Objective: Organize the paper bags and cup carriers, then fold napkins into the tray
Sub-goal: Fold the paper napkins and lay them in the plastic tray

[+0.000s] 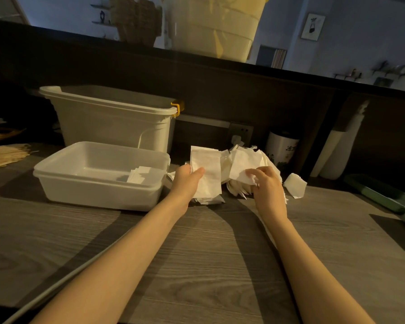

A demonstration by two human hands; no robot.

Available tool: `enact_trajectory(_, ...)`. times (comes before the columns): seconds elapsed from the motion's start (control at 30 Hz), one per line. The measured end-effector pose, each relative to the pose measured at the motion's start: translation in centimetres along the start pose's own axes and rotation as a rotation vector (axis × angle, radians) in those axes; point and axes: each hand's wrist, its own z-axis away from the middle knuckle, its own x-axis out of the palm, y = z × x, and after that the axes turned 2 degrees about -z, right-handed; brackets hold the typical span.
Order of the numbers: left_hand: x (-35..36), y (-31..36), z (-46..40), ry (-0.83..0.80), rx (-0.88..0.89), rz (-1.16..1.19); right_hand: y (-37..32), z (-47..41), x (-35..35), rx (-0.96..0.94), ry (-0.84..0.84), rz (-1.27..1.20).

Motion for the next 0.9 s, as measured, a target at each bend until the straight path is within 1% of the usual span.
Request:
enact_trajectory(0.2,-0.1,0.0,0.2,0.015,-0.007,0.002,-0.3,-0.3,-0.5,0.067,0.112,-0.171)
enact_trajectory(0.3,-0.1,0.2,0.2,0.041,-0.009,0.005,-0.8,-0.6,-1.2,0.113,0.178,-0.331)
enact_trajectory(0.4,-0.2,0.3,0.1,0.070,-0.015,0.018,-1.6,-1.0,-2.2,0.134,0.237,-0.437)
enact_trajectory(0.5,-0.3,0.3,0.1,0.100,-0.021,0.033,-2.5,-1.3,-3.6,0.188,0.225,-0.633)
enact_trajectory(0.57,-0.3,0.1,-0.1,0.113,-0.021,0.051,-3.2,-1.3,-4.6,0.217,0.140,-0.831)
enact_trajectory(0.67,-0.4,0.0,-0.2,0.145,-0.026,0.079,-3.8,-1.1,-5.4,0.306,-0.083,-1.080)
enact_trajectory(0.73,-0.5,0.1,-0.4,0.165,-0.051,0.116,-3.9,-1.0,-5.6,0.354,-0.189,-1.227)
enact_trajectory(0.83,-0.6,0.3,-0.5,0.161,-0.106,0.173,-3.8,-0.8,-6.0,0.405,-0.344,-1.383)
enact_trajectory(0.9,-0.8,0.5,-0.5,0.107,-0.198,0.253,-3.5,-0.7,-6.0,0.434,-0.437,-1.425)
